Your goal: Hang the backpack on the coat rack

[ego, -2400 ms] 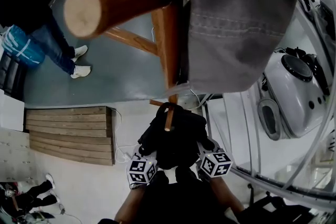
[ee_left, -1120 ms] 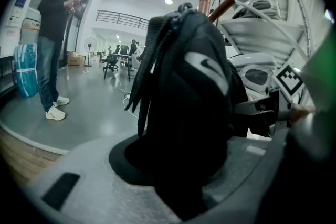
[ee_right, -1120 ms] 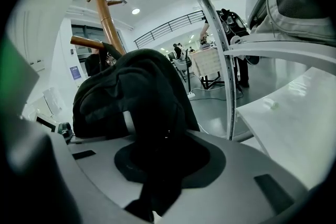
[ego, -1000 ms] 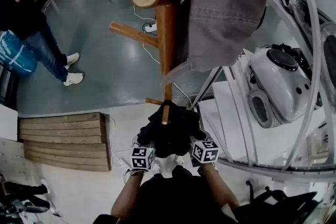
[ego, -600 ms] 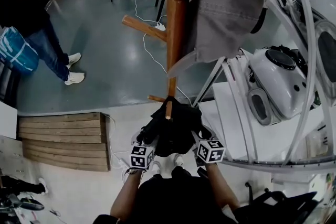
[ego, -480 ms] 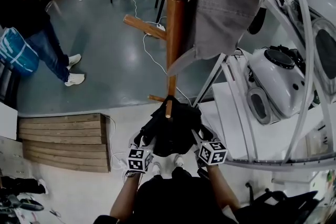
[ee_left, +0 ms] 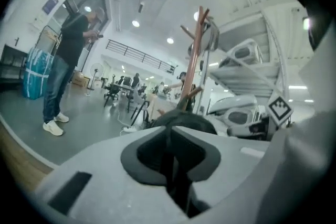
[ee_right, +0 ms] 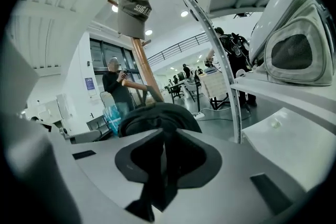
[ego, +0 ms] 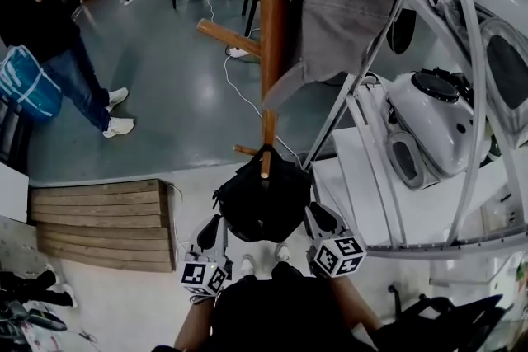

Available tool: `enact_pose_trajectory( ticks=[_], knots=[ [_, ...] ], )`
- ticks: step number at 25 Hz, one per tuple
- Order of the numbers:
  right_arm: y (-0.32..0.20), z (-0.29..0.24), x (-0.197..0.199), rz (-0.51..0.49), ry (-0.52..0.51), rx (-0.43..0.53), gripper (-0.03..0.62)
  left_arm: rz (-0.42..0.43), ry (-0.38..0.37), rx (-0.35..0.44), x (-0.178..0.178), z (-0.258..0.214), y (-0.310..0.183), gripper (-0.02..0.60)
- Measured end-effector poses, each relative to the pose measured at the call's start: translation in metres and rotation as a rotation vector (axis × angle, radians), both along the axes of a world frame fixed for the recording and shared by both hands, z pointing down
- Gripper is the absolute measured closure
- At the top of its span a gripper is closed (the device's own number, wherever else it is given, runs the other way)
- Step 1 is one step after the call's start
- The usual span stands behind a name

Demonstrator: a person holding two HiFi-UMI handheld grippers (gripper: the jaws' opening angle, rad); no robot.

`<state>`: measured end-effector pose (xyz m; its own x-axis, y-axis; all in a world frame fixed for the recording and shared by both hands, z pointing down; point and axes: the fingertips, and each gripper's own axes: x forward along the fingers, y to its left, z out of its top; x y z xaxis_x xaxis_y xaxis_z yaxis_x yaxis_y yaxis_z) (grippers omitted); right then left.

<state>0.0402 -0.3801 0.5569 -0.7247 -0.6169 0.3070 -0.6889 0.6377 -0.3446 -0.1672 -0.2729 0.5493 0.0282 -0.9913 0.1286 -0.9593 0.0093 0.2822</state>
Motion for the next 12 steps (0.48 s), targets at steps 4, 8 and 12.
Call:
enact_pose_trajectory(
  ticks=[4,8,12],
  knots=[
    [0.016,-0.025,-0.008,-0.022,-0.035,0.034,0.554,0.015,0.023,0.123,0.009,-0.05,0.007,0.561],
    [0.027,-0.046,-0.009,0.008,-0.024,0.074,0.571,-0.033,-0.142,0.085,0.014,-0.07,0.016,0.563],
    [0.041,-0.055,-0.016,-0.002,-0.023,0.095,0.576,-0.079,-0.282,0.051,0.024,-0.074,0.029,0.563]
  ],
)
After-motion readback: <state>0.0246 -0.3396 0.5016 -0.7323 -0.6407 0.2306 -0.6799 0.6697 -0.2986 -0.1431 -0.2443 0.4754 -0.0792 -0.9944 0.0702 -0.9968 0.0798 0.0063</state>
